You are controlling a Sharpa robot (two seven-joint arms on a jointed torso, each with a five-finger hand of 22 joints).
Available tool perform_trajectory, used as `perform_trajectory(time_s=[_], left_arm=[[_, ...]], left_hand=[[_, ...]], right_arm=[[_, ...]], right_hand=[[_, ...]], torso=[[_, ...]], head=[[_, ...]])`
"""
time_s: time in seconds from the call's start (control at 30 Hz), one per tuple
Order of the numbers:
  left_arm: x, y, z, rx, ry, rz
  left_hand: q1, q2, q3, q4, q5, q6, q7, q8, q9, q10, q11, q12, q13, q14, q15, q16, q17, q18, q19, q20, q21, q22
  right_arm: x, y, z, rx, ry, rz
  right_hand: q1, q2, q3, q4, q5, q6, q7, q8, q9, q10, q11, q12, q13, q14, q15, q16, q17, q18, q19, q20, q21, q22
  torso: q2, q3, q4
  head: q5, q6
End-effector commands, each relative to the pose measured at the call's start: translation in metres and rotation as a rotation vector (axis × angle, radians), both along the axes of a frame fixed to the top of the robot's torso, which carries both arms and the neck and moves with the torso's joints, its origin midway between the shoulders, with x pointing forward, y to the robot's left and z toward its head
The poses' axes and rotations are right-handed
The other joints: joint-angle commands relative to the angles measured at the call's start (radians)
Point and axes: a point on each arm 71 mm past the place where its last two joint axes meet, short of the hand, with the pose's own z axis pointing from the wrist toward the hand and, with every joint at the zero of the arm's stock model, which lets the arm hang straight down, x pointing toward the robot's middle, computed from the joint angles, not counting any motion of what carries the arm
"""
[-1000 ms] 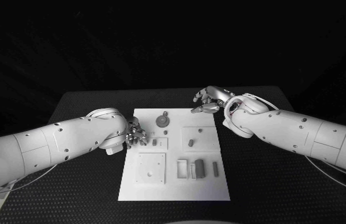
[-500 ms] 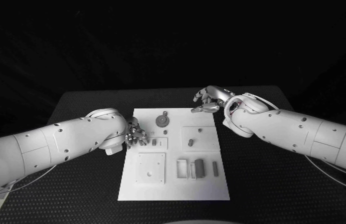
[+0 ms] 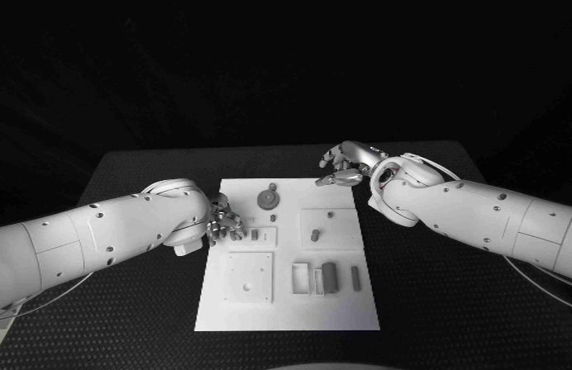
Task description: Assemble the parts on the task board
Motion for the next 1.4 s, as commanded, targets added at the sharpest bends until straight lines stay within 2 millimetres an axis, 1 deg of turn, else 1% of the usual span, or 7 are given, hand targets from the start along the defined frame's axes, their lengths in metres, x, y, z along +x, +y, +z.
perform_trajectory(time_s=[0.03,0.53,0.63,1.0,1.27,1.37,1.4], left_arm=[[-0.003,0.0,-0.006,0.017,0.018,-0.006],[-0.002,0.002,-0.006,0.008,0.001,0.007],[-0.002,0.003,-0.005,0.006,-0.003,0.011],[0.0,0.01,0.004,-0.104,-0.1,0.076],[0.008,0.013,0.028,-0.345,-0.182,0.147],[0.011,0.012,0.037,-0.44,-0.25,0.167],[0.011,0.011,0.038,-0.461,-0.261,0.152]], left_hand=[[-0.004,-0.008,-0.009,0.002,-0.004,-0.003,-0.001,-0.005,-0.007,-0.004,0.0,-0.005,-0.001,-0.006,-0.001,-0.002,-0.002,0.001,0.006,-0.014,-0.006,0.001],[-0.065,-0.036,-0.073,0.019,-0.004,-0.002,-0.002,-0.008,-0.012,-0.005,-0.001,-0.005,-0.001,-0.007,-0.003,0.001,-0.004,0.002,0.007,-0.015,-0.016,0.004],[-0.092,-0.048,-0.106,0.011,-0.004,-0.002,-0.002,-0.009,-0.013,-0.006,-0.002,-0.005,0.0,-0.008,-0.003,0.001,-0.004,0.004,0.005,-0.015,-0.02,0.004],[-0.125,-0.039,-0.169,-0.033,-0.003,-0.012,-0.002,-0.015,-0.018,-0.016,-0.001,-0.012,-0.003,-0.018,-0.006,-0.004,-0.009,0.006,0.003,-0.017,-0.038,-0.001],[-0.032,-0.006,-0.184,-0.036,0.0,-0.075,0.029,-0.02,-0.017,-0.097,0.032,-0.08,-0.04,-0.101,0.032,-0.061,-0.036,-0.013,-0.073,0.016,-0.098,-0.02],[0.087,0.041,-0.13,-0.033,-0.003,-0.121,0.06,-0.026,-0.02,-0.195,0.069,-0.178,-0.098,-0.203,0.092,-0.145,-0.082,-0.015,-0.172,0.075,-0.165,-0.044],[0.115,0.043,-0.108,-0.035,-0.002,-0.124,0.064,-0.022,-0.018,-0.205,0.077,-0.2,-0.114,-0.214,0.105,-0.163,-0.093,-0.015,-0.184,0.087,-0.176,-0.05]], right_arm=[[-0.001,0.001,0.0,-0.004,0.004,0.013],[0.0,0.001,0.0,-0.002,0.0,0.012],[0.0,0.001,0.0,-0.002,0.001,0.013],[0.001,-0.003,-0.001,-0.005,-0.002,0.005],[0.001,-0.005,-0.001,-0.006,-0.002,0.0],[0.001,-0.005,-0.001,-0.007,-0.001,0.0],[0.001,-0.005,-0.001,-0.007,-0.001,0.0]], right_hand=[[-0.003,0.011,-0.008,-0.001,0.003,-0.001,0.006,0.003,-0.001,-0.003,0.0,0.007,-0.001,0.0,-0.005,0.004,-0.002,0.014,-0.003,0.003,-0.003,0.014],[-0.003,0.01,-0.008,-0.001,0.003,-0.002,0.006,0.003,-0.001,-0.003,0.0,0.007,-0.001,0.0,-0.005,0.004,-0.002,0.014,-0.004,0.003,-0.003,0.014],[-0.003,0.01,-0.008,-0.001,0.003,-0.002,0.006,0.003,-0.001,-0.003,0.001,0.007,-0.001,0.0,-0.005,0.004,-0.002,0.014,-0.004,0.003,-0.003,0.014],[-0.003,0.01,-0.008,-0.001,0.003,-0.002,0.006,0.003,-0.001,-0.004,0.001,0.007,-0.002,0.0,-0.005,0.004,-0.002,0.014,-0.004,0.003,-0.003,0.014],[-0.002,0.01,-0.008,-0.002,0.003,-0.002,0.006,0.003,-0.001,-0.004,0.0,0.007,-0.002,0.0,-0.005,0.004,-0.002,0.014,-0.004,0.003,-0.003,0.014],[-0.002,0.01,-0.008,-0.002,0.003,-0.002,0.006,0.003,-0.002,-0.003,0.001,0.007,-0.002,0.0,-0.005,0.004,-0.002,0.014,-0.004,0.003,-0.003,0.014],[-0.002,0.01,-0.008,-0.002,0.003,-0.002,0.006,0.003,-0.002,-0.003,0.001,0.007,-0.002,0.0,-0.005,0.004,-0.002,0.014,-0.004,0.003,-0.003,0.014]], torso=[[0.0,-0.0003,0.0003],[0.0,0.0004,0.0003],[0.0,0.0007,0.0003],[-0.001,-0.0003,0.0002],[-0.001,0.0009,0.0],[-0.001,0.0015,0.0006],[-0.001,0.0015,0.0007]], head=[[0.0,0.001],[-0.001,0.002],[-0.002,0.002],[-0.006,0.007],[-0.008,0.011],[-0.009,0.012],[-0.01,0.012]])
